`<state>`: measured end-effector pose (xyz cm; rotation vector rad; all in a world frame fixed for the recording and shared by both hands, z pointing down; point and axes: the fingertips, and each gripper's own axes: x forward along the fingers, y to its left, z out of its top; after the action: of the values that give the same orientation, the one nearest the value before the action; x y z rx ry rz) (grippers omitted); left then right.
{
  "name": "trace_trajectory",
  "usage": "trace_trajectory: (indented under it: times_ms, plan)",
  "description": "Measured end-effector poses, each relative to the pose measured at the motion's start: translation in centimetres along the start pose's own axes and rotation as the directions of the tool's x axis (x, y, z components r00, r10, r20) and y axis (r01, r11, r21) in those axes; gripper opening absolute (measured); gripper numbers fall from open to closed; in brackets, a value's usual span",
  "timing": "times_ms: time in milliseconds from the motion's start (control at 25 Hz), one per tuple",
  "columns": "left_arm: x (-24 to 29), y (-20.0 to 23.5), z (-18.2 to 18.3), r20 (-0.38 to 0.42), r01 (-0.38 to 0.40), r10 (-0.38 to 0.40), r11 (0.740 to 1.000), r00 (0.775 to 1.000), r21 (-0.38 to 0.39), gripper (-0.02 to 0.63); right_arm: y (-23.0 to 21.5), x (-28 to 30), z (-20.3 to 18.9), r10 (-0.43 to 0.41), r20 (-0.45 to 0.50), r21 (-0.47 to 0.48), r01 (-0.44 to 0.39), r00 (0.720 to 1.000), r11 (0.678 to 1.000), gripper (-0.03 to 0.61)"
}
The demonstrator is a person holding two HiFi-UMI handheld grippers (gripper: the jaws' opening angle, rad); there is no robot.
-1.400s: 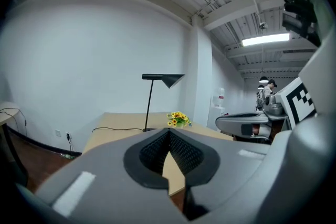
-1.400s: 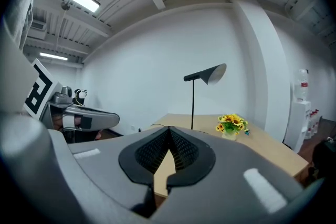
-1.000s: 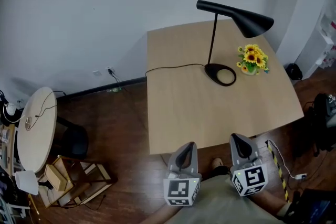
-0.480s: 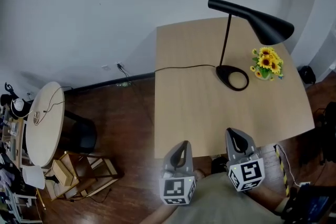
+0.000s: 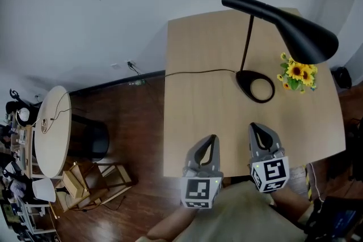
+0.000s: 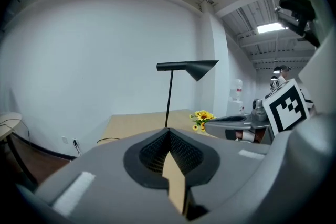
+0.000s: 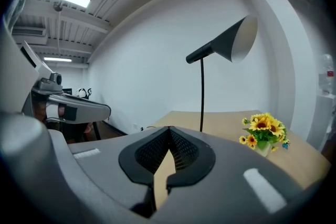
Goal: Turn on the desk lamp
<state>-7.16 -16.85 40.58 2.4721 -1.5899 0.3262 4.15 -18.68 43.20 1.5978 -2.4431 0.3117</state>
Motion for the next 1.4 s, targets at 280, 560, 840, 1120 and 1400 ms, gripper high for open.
trace_trajectory:
  times_ms: [280, 560, 840, 1120, 1400]
  plan:
    - [6.0, 0.2, 0.3, -0.044, -0.009, 0.01, 0.999, 0.999, 0.039, -0.002, -5.5, 6.9, -1.8, -0.028, -0.041, -0.028, 0.027, 0.999, 0.999, 0.0]
    - [10.5, 1.9, -1.1, -0.097, -0.054, 0.058, 0.998, 0.994, 0.042, -0.002, -8.9, 12.4, -3.6, -0.048, -0.088, -0.039, 0.045, 0.995, 0.998, 0.0]
    - [13.7, 2.9, -3.0, -0.142, -0.082, 0.085, 0.996, 0.986, 0.022, -0.002, -11.7, 17.3, -5.9, -0.067, -0.139, -0.052, 0.06, 0.988, 0.997, 0.0]
    - [15.5, 3.6, -4.9, -0.189, -0.093, 0.093, 0.996, 0.977, 0.013, -0.002, -13.4, 21.4, -8.9, -0.078, -0.214, -0.076, 0.063, 0.974, 0.995, 0.0]
    - [17.1, 3.9, -6.1, -0.223, -0.094, 0.096, 0.995, 0.97, 0.018, -0.002, -14.2, 23.8, -10.3, -0.066, -0.274, -0.079, 0.046, 0.96, 0.996, 0.0]
